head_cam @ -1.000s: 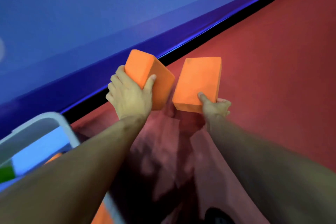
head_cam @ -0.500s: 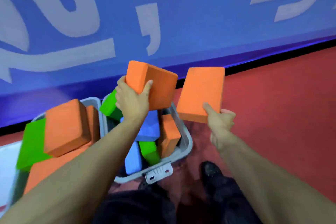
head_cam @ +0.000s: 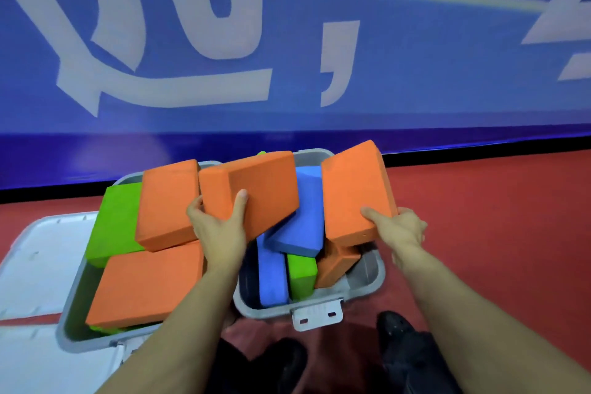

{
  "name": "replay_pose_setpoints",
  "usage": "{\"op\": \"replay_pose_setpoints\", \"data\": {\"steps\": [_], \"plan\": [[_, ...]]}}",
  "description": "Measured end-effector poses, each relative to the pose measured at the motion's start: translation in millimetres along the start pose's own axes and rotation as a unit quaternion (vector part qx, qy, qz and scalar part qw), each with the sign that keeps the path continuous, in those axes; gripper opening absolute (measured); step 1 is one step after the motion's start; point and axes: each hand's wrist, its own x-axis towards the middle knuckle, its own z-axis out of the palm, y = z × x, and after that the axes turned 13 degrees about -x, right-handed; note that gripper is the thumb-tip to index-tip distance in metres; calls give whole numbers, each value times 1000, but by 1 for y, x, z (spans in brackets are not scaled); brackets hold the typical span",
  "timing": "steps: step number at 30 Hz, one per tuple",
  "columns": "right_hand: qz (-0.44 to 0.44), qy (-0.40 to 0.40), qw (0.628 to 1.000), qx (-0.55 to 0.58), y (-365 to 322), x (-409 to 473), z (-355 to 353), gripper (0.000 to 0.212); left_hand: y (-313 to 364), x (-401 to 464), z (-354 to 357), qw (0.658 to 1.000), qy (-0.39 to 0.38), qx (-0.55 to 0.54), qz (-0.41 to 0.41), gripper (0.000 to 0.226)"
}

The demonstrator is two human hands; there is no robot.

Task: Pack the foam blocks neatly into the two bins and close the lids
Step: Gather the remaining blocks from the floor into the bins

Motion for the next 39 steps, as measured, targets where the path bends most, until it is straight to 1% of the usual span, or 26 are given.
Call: {"op": "replay_pose_setpoints", "data": {"steps": [1, 2, 5, 8, 12, 16, 18, 20, 21, 24, 25, 27, 29, 31, 33, 35, 37, 39], "plan": [[-2, -3, 1000, -11, -2, 4, 6, 77, -2, 7, -2, 1000, 0, -8, -13, 89], [-2, -8, 1000, -22, -5, 7, 12, 75, -5, 14, -3, 1000, 1, -18, -25, 87], [-27, 10, 996, -87, -8, 6, 30, 84, -13, 32, -6, 997, 16, -43, -66, 85], [-93, 77, 977, -176, -3, 0, 48, 88, -22, 41, -8, 996, 21, -37, -83, 91], [-173, 167, 943, -229, -2, -12, 70, 89, -29, 49, -7, 995, 15, -29, -97, 101], [-230, 244, 905, -262, -8, -20, 75, 88, -33, 50, -6, 990, 24, -60, -128, 88], [-238, 257, 894, -281, -6, -22, 76, 89, -31, 47, -4, 985, 30, -94, -143, 86], [-242, 241, 889, -304, -2, -24, 76, 92, -29, 44, -3, 981, 25, -109, -158, 90], [-240, 217, 895, -306, -1, -25, 75, 93, -29, 43, -2, 980, 17, -110, -165, 91], [-229, 87, 938, -244, -4, -27, 74, 94, -36, 45, 0, 972, -6, -116, -203, 93], [-234, 55, 944, -226, -5, -27, 74, 94, -37, 44, 1, 969, -12, -119, -218, 90], [-246, 11, 944, -219, -4, -28, 72, 97, -40, 42, 5, 964, -28, -126, -234, 87], [-251, -25, 941, -226, -4, -30, 69, 102, -40, 36, 9, 959, -45, -136, -244, 94], [-252, -11, 936, -248, -6, -33, 67, 100, -40, 31, 12, 954, -63, -144, -255, 96], [-250, 32, 931, -265, -11, -36, 65, 94, -42, 29, 15, 950, -74, -153, -263, 89], [-237, 46, 928, -284, -13, -35, 64, 89, -46, 28, 18, 946, -78, -156, -274, 80], [-237, 22, 916, -324, -9, -32, 66, 84, -49, 26, 21, 944, -81, -148, -284, 75], [-247, -38, 910, -331, -4, -28, 71, 74, -52, 23, 23, 942, -91, -132, -295, 75]]}}
